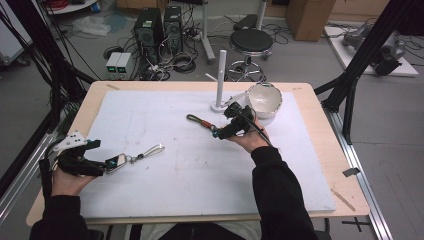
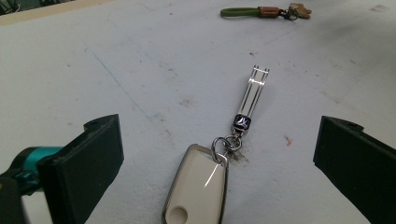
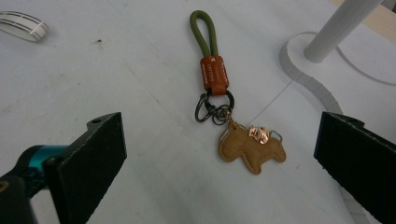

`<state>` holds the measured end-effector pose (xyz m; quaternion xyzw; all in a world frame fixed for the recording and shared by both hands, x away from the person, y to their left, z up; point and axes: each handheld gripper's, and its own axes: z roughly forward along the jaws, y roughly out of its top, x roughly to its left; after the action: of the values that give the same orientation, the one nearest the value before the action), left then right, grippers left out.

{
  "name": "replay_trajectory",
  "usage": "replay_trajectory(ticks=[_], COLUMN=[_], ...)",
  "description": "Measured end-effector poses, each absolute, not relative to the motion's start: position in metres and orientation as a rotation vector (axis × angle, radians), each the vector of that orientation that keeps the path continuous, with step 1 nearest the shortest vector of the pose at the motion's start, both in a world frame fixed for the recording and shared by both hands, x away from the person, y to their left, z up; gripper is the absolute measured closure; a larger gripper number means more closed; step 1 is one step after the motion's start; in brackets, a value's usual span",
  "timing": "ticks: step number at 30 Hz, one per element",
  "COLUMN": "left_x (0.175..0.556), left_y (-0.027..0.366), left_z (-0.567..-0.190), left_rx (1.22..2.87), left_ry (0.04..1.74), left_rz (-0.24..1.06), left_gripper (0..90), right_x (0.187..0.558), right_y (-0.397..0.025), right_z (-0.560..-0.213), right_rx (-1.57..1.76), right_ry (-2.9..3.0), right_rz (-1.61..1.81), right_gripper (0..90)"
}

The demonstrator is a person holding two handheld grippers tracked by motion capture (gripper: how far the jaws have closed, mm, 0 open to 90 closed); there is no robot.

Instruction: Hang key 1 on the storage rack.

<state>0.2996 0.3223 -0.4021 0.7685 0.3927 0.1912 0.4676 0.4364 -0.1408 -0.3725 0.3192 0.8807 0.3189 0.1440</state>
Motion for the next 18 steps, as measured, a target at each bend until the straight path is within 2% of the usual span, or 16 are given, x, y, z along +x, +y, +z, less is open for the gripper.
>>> replay_trajectory(ticks=[15,16,18], left_x=[0.301,0.301,0.301], left_y=[0.316,0.316,0.315], left_z=[-0.400,-0.400,-0.400], left_rx=[1.894,1.894,1.889], left_ry=[0.931,0.931,0.929], left_rz=[0.466,0.466,0.468], left_gripper=[2.0,2.0,2.0], right_x=[0.473,0.477,0.480], right_y=[-0.110,-0.109,-0.109], right_z=[-0.389,-0.392,-0.396], right_rx=[0.940,0.956,0.983], right_ry=[2.604,2.606,2.611], right_rz=[0.795,0.809,0.799], right_gripper=[1.4,4.4,4.4])
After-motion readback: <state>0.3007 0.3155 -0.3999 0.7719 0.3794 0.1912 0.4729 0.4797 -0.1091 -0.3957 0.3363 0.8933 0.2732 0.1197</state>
